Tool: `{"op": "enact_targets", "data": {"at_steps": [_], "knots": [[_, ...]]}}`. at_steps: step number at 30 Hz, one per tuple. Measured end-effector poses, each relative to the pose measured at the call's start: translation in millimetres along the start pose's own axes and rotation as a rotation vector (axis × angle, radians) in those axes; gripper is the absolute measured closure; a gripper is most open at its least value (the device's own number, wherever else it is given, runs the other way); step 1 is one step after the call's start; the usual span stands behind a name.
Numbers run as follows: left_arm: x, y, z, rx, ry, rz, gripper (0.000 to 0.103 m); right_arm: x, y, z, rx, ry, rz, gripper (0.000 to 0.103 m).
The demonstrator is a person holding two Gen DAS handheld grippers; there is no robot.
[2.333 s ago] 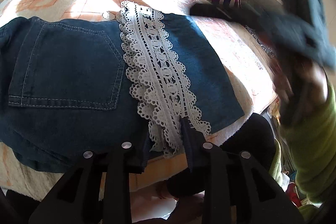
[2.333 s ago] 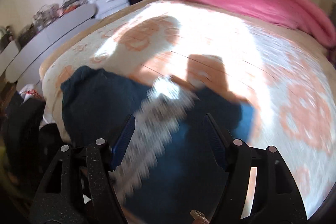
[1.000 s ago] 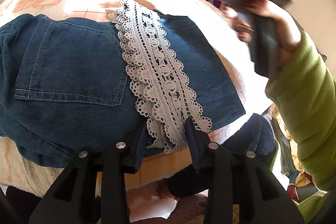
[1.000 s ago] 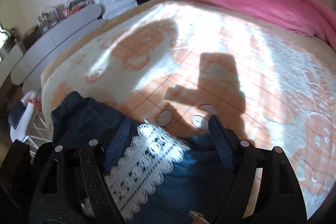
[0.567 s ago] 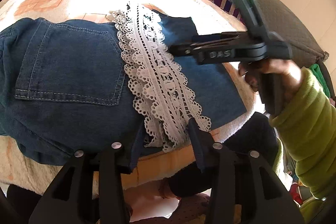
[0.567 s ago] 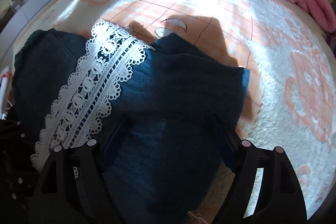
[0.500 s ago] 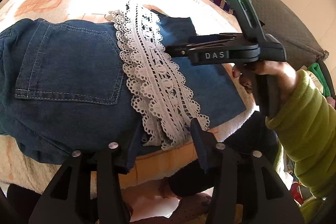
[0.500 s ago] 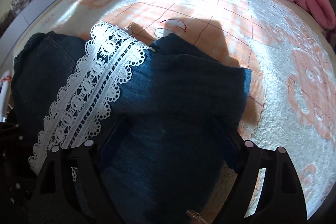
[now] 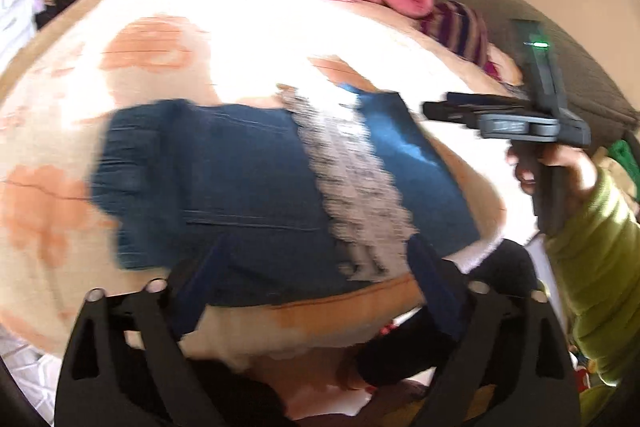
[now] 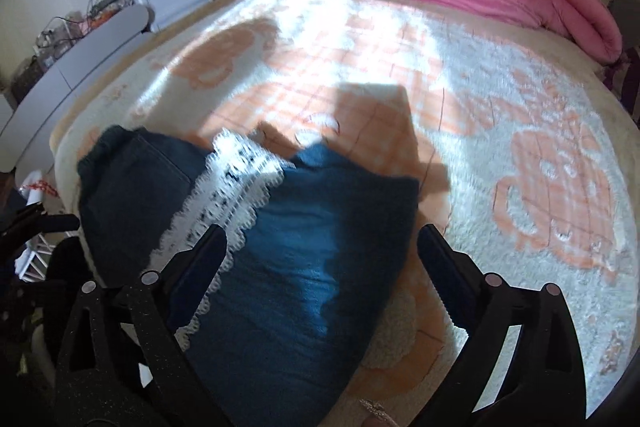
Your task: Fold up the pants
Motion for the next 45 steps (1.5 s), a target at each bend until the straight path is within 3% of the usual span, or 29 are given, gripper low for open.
{"op": "enact_targets", "data": {"at_steps": [5,12,14,19,26,30,34,35,37,38,39,45], "knots": [[-42.3,-0.4,-16.4,0.013,-0.090,-0.069,0.007,-25.2,-33.8,-3.3,0.050,-0.057,-0.026,0.009],[-90.1,10.4,-26.7,-0.019,-0.168,-0.187,0.007,-101.0,-66.1,24.0,0.042,-0.177,-0.133,0.009],[-93.4,12.7,-26.0,-0.023,-0.162,-0.203,0.007,-131.7,-70.4,36.2,0.022,-0.242,-0.167,0.009],[-85.8,13.7,-16.1,-0.014,-0.103,-0.276,0.007,-185.0,-61.7,72.7,-0.070,-0.310,-0.244,0.009],[-72.9,16.9,10.6,-0.018,-0.032,-0.380,0.009,-231.0,-40.5,109.3,-0.195,-0.403,-0.354,0.009],[-74.7,24.2,23.0,-0.017,-0.027,-0.398,0.032,-239.8,-28.3,130.9,-0.247,-0.403,-0.370,0.009],[-78.1,25.8,24.5,-0.014,-0.009,-0.418,0.038,-248.9,-9.5,146.7,-0.313,-0.496,-0.282,0.009],[-79.8,25.7,24.1,-0.013,-0.003,-0.426,0.038,-250.1,-6.0,147.7,-0.319,-0.518,-0.262,0.011],[-80.1,25.5,23.8,-0.009,-0.003,-0.428,0.038,-258.2,-1.5,139.6,-0.315,-0.619,-0.219,0.048],[-78.2,23.7,22.8,-0.003,-0.001,-0.428,0.038,-262.0,-3.1,135.9,-0.309,-0.648,-0.207,0.061],[-77.8,22.0,20.3,0.001,0.001,-0.430,0.038,-261.3,-7.0,127.3,-0.281,-0.658,-0.219,0.067],[-45.8,-1.7,10.9,0.059,0.088,-0.427,0.038,-230.9,-41.7,78.7,-0.147,-0.725,-0.156,0.071]]}}
Point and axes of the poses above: each gripper's, at about its wrist camera, not at the fingertips, and z roughly the way its jaws point, x to its right, y to its underside, the point moved 10 cm from there along z, roughly the way its jaws point, and after that the axes turned 15 degrees about x, right-handed, at the moved point
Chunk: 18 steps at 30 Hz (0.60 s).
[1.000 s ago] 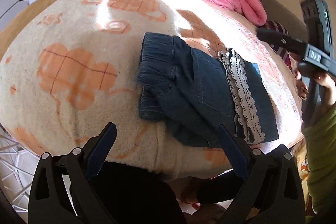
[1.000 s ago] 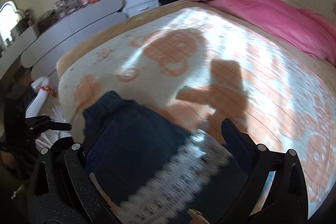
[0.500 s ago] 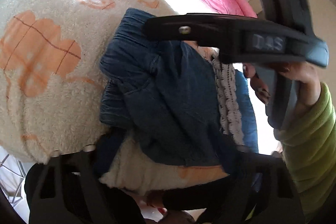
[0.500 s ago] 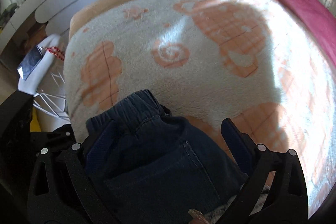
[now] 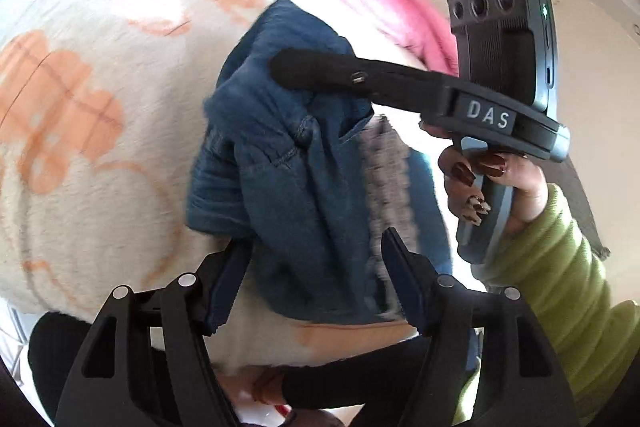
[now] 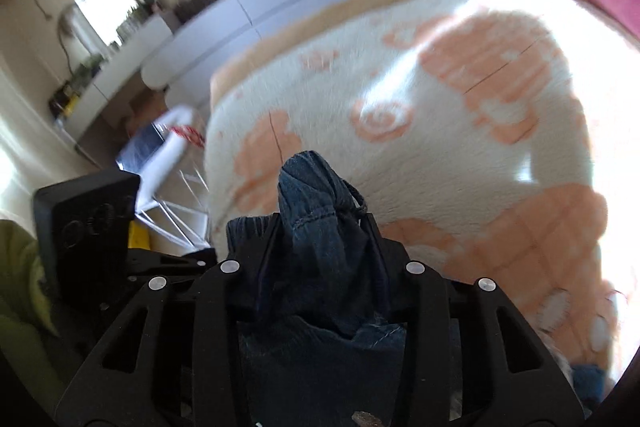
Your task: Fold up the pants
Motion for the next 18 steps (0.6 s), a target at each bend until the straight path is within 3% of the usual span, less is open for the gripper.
{"op": "enact_targets", "data": {"at_steps": [8,11,12,13,16,18], "knots": [[72.2,-4.1,25.1,-0.015,0.075,0.126,0.036,23.4,-6.4,-79.9,0.116,0.035,-0.020,0.069],[98.2,2.9,41.1,-0.039,0.099,0.169,0.035,33.5,-1.3,-106.8,0.158,0.048,-0.009,0.057],[100.9,5.1,43.5,-0.044,0.104,0.188,0.035,37.8,1.2,-120.1,0.181,0.047,0.017,0.041],[109.3,10.1,47.6,-0.052,0.111,0.219,0.035,42.4,2.0,-128.5,0.204,0.054,0.034,0.035],[127.9,34.9,59.0,-0.121,0.147,0.300,0.035,58.9,9.6,-158.8,0.272,0.110,0.077,0.032],[130.3,51.0,65.1,-0.175,0.157,0.323,0.035,67.9,20.4,-166.1,0.268,0.167,0.086,0.031]]}}
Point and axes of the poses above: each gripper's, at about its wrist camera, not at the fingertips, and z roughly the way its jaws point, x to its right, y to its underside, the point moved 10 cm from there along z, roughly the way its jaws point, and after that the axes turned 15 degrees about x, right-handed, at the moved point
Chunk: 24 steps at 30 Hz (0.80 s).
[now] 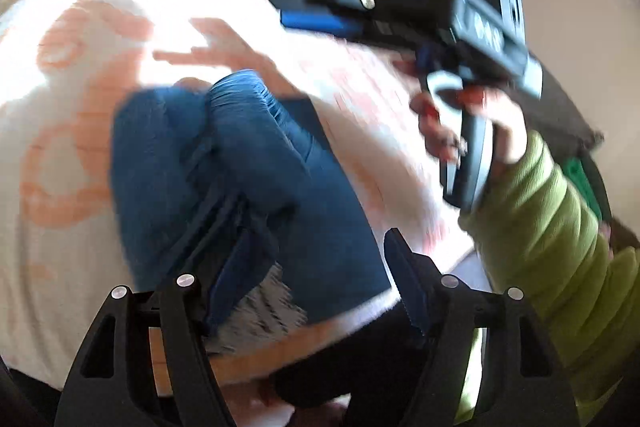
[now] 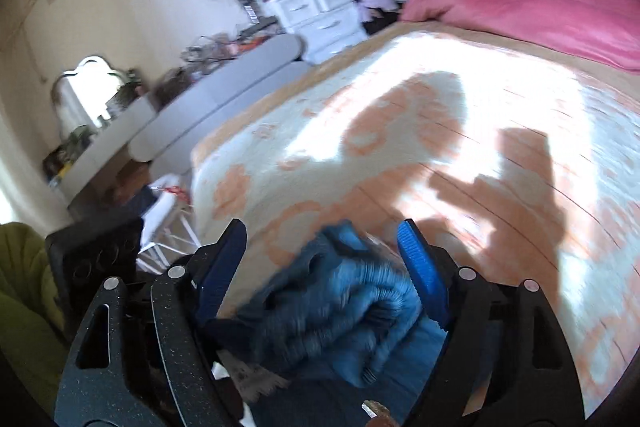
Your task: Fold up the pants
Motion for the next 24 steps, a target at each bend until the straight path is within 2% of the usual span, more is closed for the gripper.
{"op": "enact_targets", "data": {"at_steps": [4,8,10,13,15,17,18,19,20,22,24], "knots": [[-5.4,17.0,20.3,-0.081,-0.004,0.006,0.034,16.8,29.4,7.7,-0.084,0.113,0.008,0.030],[-3.6,19.1,19.7,-0.109,-0.007,0.025,0.034,31.2,57.0,25.0,-0.176,0.190,0.053,0.025],[1.4,11.1,19.8,-0.099,-0.006,0.026,0.034,36.1,64.4,28.1,-0.167,0.208,0.138,0.019],[3.0,-9.1,10.2,-0.046,-0.024,0.040,0.032,32.9,69.6,22.5,-0.130,0.180,0.211,0.011],[-7.5,-22.2,-6.1,0.000,-0.066,0.055,0.024,32.4,76.9,23.7,-0.148,0.187,0.224,0.011],[-20.7,-33.9,-14.3,0.033,-0.114,0.068,0.023,32.5,85.1,24.0,-0.172,0.186,0.238,0.011],[-29.3,-39.6,-16.8,0.045,-0.139,0.066,0.023,31.0,88.4,24.8,-0.178,0.178,0.250,0.021],[-34.9,-42.6,-17.1,0.048,-0.153,0.054,0.023,26.7,91.5,26.6,-0.183,0.149,0.274,0.037],[-43.4,-45.8,-15.2,0.051,-0.163,0.039,0.023,22.9,93.7,26.6,-0.188,0.127,0.290,0.060],[-51.9,-48.8,-11.1,0.047,-0.184,0.031,0.023,19.5,93.1,18.9,-0.173,0.125,0.299,0.070],[-58.3,-46.1,-12.8,0.044,-0.180,0.023,0.023,13.4,89.5,2.6,-0.138,0.119,0.345,0.073]]}}
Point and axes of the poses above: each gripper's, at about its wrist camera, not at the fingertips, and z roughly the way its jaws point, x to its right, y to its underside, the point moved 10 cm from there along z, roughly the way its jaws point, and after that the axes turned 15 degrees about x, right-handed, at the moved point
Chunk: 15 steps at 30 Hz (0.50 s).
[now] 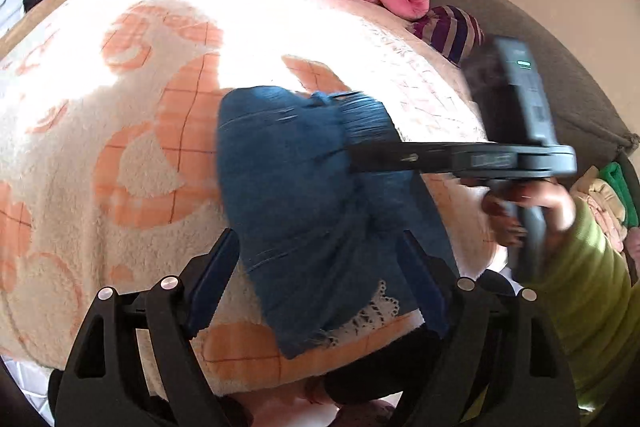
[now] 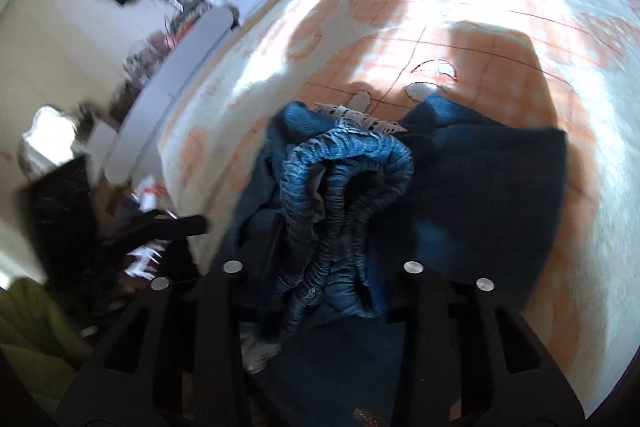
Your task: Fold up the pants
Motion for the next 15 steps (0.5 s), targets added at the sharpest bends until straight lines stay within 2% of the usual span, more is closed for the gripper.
{"op": "enact_targets", "data": {"at_steps": [2,5,8,11,12,15], "knots": [[-2.8,3.5,-2.1,0.002,-0.007,0.005,0.023,-3.8,5.2,-19.8,0.028,0.027,0.005,0.074],[-13.0,3.0,-3.6,0.005,-0.010,-0.011,0.023,5.0,18.8,-30.2,0.025,0.072,0.034,0.071],[-18.2,6.2,7.0,0.004,-0.024,0.008,0.023,33.7,38.9,-24.6,-0.005,0.176,0.063,0.059],[-16.9,7.5,8.8,-0.002,-0.038,0.029,0.023,35.5,38.8,-26.2,0.033,0.153,0.097,0.050],[-17.5,7.3,7.7,-0.004,-0.041,0.030,0.023,33.9,37.1,-30.9,0.047,0.173,0.068,0.042],[-18.6,3.7,2.1,0.007,-0.052,0.039,0.023,27.9,27.8,-52.4,0.119,0.237,-0.010,0.030]]}}
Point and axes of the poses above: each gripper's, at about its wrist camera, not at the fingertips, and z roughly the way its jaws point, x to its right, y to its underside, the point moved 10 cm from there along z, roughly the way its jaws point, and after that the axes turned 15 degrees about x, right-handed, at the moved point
